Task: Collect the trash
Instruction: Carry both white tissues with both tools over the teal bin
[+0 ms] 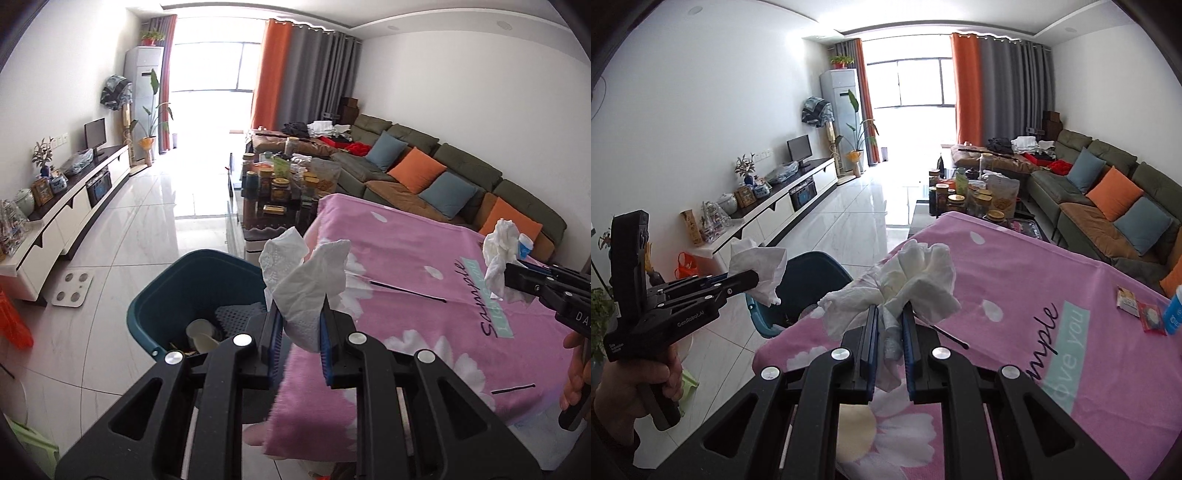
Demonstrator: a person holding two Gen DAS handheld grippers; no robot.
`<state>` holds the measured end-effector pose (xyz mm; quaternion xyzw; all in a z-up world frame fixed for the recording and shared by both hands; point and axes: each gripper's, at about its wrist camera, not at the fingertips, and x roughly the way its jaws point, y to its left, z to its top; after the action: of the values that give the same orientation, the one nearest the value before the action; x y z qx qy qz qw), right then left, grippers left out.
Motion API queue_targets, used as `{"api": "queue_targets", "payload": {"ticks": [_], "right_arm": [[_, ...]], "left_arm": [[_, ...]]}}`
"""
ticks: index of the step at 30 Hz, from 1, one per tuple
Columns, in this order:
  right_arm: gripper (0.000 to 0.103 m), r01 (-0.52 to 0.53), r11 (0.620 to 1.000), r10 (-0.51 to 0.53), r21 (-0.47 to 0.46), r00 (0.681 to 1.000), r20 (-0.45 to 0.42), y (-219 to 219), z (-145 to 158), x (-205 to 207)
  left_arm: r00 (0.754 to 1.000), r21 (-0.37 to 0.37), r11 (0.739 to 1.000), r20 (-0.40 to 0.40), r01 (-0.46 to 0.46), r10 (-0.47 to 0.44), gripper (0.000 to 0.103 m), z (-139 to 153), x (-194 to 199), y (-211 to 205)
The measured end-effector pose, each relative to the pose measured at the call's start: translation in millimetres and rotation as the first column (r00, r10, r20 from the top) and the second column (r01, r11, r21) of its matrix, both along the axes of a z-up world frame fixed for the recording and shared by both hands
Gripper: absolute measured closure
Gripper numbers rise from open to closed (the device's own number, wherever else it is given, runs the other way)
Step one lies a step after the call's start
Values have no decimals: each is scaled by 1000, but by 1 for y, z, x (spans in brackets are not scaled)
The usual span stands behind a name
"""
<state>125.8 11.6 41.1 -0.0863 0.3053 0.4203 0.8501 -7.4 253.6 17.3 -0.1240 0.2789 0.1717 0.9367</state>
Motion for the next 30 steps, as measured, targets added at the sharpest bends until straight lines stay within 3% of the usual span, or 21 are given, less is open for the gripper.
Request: {"api": "queue_targets", "payload": {"ticks": [14, 30], "right_arm": [[92, -207, 976, 203, -66, 977, -64, 129, -18, 14], [91, -311, 928, 275, -207, 943, -186, 224, -67, 41]], "left_arm": [[985, -29, 988, -93, -149, 145, 85, -38, -4, 90], [969, -74, 984, -200, -161, 143, 84, -94, 39, 131]]}}
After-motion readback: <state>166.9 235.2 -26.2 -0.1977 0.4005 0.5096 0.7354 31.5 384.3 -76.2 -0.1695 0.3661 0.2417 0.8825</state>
